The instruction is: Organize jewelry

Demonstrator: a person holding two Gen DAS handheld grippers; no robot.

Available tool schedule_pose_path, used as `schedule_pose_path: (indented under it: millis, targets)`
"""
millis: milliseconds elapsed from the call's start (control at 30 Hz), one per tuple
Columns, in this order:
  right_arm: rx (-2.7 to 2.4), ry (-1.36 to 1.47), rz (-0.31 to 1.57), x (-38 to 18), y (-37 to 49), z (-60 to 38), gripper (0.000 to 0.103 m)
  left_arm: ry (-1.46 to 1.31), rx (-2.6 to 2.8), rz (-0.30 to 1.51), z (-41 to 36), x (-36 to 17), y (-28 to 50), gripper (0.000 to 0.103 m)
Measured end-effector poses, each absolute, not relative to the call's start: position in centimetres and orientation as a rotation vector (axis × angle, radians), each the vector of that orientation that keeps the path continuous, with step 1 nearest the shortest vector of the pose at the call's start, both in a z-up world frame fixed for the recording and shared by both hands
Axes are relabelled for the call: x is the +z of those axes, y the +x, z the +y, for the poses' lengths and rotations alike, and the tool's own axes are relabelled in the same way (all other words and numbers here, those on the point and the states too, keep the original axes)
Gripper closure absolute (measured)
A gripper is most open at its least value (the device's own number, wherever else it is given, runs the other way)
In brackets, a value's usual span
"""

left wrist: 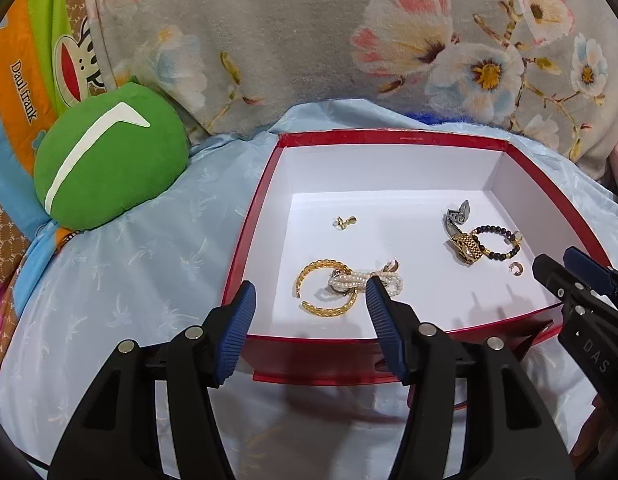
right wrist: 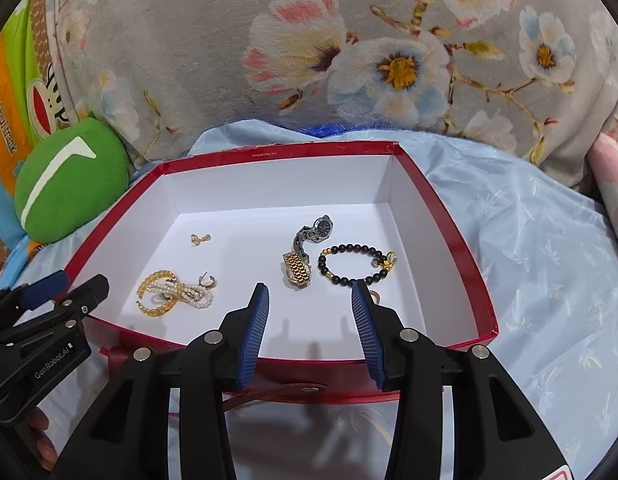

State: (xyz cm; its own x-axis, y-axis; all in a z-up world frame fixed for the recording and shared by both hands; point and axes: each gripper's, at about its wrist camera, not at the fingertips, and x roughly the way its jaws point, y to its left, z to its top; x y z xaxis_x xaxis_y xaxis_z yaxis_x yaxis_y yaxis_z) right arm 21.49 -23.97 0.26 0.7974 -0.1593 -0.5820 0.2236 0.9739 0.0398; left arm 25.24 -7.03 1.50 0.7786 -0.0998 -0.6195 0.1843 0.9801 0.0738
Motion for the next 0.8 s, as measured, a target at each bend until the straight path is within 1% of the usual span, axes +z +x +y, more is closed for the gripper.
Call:
schedule_pose_path:
  millis: [200,267,333,800]
  targets:
    - [-0.220,0.102,0.606,0.23,21.24,-23.77,0.058,0.130,-0.154,0.653,-6.95,1.48,25.11,0.048]
    - [-0.225,0.096,0.601,0.24,21.19,-23.71,0.058,0.132,-0.134,0.645,-6.86,1.44,25.01,0.041]
    - [-0.230,0.092,0.589,0.24,21.01,-23.64,0.057,0.127,-0.126,0.640,-6.64,1.39,25.03,0.038]
    - [-0.231,0.087,0.572,0.17,20.80,-23.53,0.056,0.124,-0.123,0.625,-6.59,1.24,24.88,0.038]
